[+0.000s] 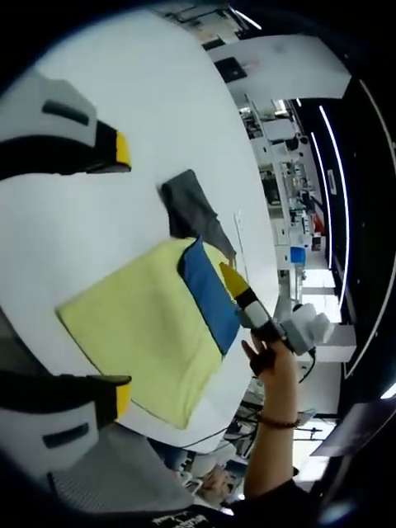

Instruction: Fold the garment on the visible template until the final outline fits inside the template.

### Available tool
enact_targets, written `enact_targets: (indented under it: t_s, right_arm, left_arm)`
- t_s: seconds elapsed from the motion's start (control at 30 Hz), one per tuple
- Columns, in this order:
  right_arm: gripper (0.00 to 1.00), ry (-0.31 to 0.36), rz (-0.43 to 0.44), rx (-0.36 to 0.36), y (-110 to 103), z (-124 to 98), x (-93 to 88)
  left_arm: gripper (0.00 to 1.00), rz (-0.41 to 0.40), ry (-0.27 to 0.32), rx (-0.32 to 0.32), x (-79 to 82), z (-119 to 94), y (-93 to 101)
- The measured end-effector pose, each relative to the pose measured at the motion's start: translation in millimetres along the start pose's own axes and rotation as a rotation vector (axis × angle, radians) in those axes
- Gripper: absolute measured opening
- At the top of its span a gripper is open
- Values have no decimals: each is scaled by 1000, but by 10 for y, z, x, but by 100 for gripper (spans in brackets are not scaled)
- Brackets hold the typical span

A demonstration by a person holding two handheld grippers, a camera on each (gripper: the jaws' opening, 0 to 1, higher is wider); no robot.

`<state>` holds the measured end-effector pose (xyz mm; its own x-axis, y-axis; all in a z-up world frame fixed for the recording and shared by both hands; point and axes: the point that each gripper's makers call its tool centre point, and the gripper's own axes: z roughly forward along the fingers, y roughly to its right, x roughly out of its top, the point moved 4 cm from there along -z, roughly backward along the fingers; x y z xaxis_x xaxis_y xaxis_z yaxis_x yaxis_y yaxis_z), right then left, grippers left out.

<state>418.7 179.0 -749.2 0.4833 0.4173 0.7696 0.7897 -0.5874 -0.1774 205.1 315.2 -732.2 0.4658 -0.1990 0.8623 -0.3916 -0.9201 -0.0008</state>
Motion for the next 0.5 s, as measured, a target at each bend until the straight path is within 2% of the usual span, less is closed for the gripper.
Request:
enact_targets:
  t_s: [0.2, 0.5]
  right_arm:
    - [99, -13, 4, -20, 182, -224, -150]
    - [99, -4, 26, -100, 519, -606, -323]
  left_arm:
    - [99, -7, 3, 15, 36, 26, -106]
    - [99, -1, 7, 48, 94, 84, -298]
